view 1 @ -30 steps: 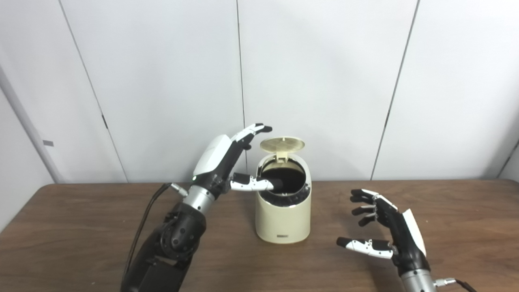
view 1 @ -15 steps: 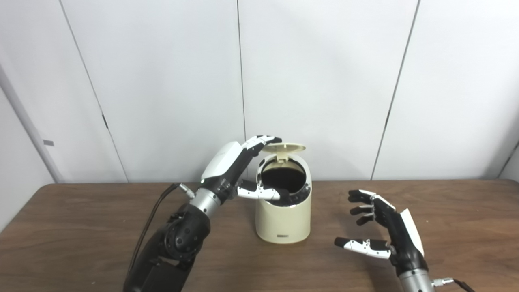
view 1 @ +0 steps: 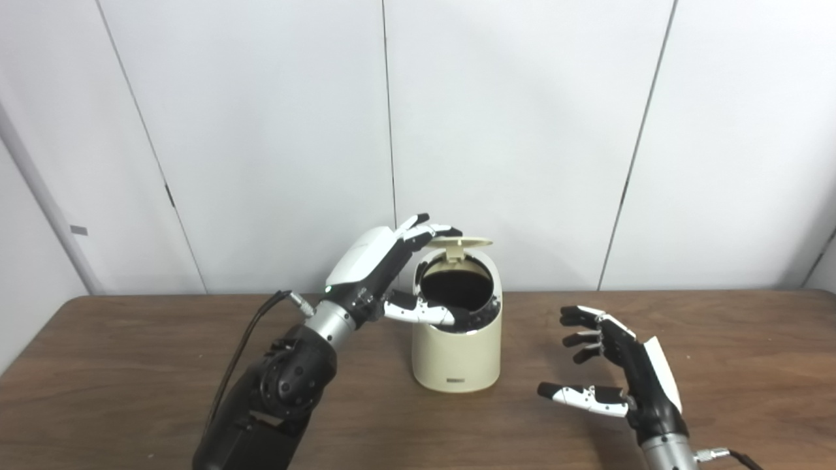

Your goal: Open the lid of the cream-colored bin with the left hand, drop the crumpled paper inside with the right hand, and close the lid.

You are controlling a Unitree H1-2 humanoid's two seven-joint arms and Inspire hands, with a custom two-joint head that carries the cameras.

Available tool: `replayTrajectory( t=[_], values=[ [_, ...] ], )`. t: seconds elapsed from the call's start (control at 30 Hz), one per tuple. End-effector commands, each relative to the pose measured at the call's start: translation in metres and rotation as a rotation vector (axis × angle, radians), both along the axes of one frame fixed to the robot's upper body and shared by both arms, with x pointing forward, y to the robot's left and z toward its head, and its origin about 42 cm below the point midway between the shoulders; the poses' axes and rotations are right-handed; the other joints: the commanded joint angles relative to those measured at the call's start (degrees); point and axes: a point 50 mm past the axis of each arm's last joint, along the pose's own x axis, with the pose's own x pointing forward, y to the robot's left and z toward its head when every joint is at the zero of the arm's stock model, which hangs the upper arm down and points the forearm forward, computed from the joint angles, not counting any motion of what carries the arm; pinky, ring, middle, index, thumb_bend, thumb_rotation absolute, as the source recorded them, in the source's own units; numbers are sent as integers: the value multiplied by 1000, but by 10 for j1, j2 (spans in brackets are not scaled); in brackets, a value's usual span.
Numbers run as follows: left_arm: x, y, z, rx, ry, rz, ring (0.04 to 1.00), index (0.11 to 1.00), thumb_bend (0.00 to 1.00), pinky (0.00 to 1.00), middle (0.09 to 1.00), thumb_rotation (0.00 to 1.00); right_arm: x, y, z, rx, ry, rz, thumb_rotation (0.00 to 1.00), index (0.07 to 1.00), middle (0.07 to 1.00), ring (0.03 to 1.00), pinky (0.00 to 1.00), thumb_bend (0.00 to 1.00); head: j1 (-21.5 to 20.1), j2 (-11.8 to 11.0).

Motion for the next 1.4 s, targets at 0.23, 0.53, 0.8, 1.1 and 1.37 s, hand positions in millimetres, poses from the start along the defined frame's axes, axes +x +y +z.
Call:
replayTrajectory(
  t=[0.23, 0.53, 0.8, 1.1, 1.37],
  values=[
    [-10, 4, 28, 100, -171, 3, 995, 846, 949, 851, 855, 419, 3, 6, 20, -2, -74, -6, 136, 711, 712, 614, 485, 783, -2, 4],
    [-18, 7, 24, 181, -219, 16, 1000, 823, 961, 994, 829, 373, 4, 9, 22, -5, -68, -8, 174, 713, 712, 615, 492, 785, -5, 5],
    [-20, 9, 15, 194, -206, 3, 1000, 823, 946, 1000, 827, 360, 3, 11, 23, 1, -62, -6, 193, 718, 716, 625, 508, 790, -8, 7],
    [-23, 6, 4, 246, -195, -3, 1000, 819, 940, 970, 826, 355, 2, 14, 26, 6, -58, -3, 164, 720, 718, 626, 516, 785, -13, 10],
    [-23, 4, -9, 311, -206, -14, 1000, 818, 953, 996, 820, 379, 2, 16, 26, 4, -68, 9, 164, 716, 719, 619, 507, 774, -15, 12]
  ],
)
